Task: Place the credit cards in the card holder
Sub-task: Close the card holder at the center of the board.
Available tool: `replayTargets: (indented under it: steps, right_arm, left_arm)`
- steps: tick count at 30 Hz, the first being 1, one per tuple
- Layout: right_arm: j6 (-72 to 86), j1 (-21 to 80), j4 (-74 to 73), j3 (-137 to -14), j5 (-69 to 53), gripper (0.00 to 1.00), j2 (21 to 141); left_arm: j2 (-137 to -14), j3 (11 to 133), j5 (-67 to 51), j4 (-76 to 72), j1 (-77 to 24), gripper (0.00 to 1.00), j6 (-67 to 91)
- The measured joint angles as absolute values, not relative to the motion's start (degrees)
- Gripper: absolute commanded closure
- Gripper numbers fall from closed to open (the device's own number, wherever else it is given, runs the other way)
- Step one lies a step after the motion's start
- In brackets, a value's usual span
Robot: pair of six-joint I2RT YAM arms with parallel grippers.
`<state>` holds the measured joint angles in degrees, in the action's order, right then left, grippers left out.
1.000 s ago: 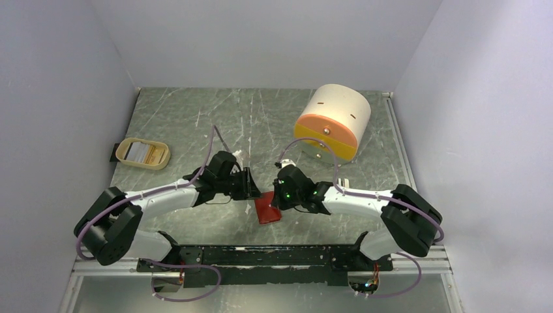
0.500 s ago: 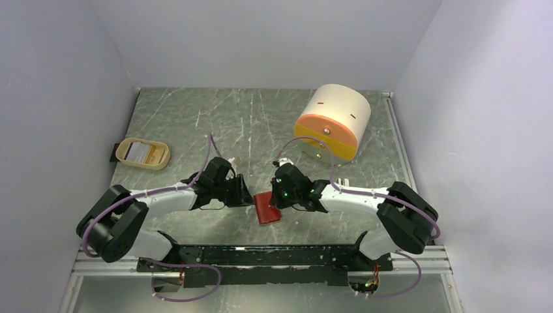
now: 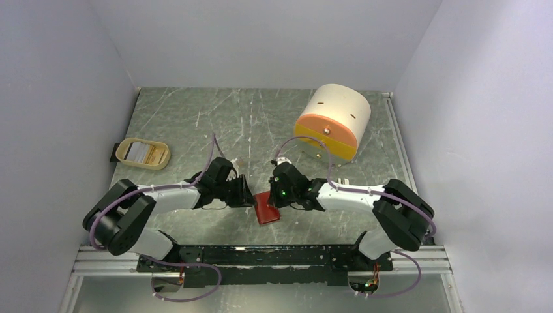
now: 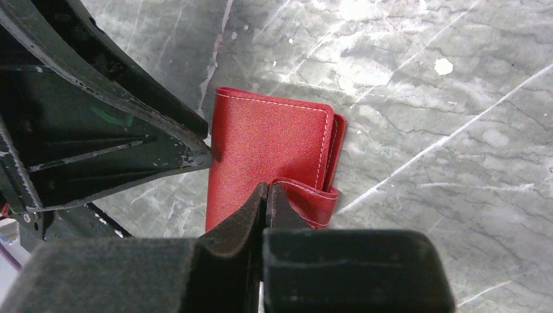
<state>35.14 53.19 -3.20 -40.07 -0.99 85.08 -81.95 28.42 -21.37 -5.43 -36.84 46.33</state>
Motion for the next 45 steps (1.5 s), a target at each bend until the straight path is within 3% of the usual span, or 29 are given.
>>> replayTargets:
  steps: [18,45]
  right_arm:
    - [35.3,54.2,-3.0,-41.9,-0.8,1.00,87.5]
    - [41.0,64.8,4.3,-36.2,16.8,0.98,85.9]
  left_arm:
    - [-84.6,28.4,-23.5,-7.4,-36.8,0.65,46.3]
    - [-85.1,28.8,-23.7,-7.2,-36.7,0.67,46.3]
